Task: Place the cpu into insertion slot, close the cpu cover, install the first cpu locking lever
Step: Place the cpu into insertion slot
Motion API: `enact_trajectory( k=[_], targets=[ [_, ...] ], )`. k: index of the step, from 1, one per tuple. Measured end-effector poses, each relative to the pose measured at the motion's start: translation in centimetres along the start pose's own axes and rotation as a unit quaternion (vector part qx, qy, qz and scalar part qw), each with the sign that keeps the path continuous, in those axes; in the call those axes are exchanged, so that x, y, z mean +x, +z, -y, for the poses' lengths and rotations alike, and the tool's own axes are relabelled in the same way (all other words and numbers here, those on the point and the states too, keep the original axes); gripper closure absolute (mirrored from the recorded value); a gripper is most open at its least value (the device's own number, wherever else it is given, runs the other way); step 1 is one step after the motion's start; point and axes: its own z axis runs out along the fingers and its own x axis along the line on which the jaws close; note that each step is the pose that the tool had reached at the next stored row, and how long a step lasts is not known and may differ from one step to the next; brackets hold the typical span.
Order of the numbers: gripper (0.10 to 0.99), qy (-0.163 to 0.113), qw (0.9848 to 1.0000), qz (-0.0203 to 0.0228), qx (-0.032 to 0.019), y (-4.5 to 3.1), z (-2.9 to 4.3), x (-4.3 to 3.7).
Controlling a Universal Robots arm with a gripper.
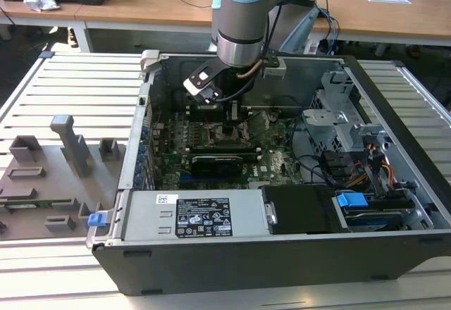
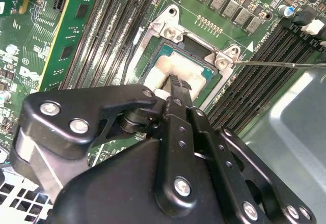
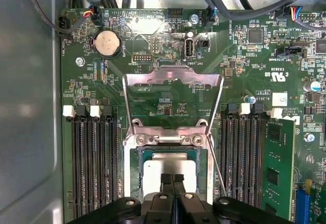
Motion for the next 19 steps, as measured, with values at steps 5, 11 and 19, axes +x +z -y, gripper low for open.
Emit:
enact_trajectory(
  k=[5,11,19],
  targets=[
    [0.98,-0.038,0.9991,-0.018,0.0005,0.35,0.43,-0.3],
    [0.98,-0.038,0.9991,-0.0175,0.0008,0.77,0.38,-0.31],
    [0.98,-0.038,0.9991,-0.018,0.0,0.48,-1.12,-0.23]
  ],
)
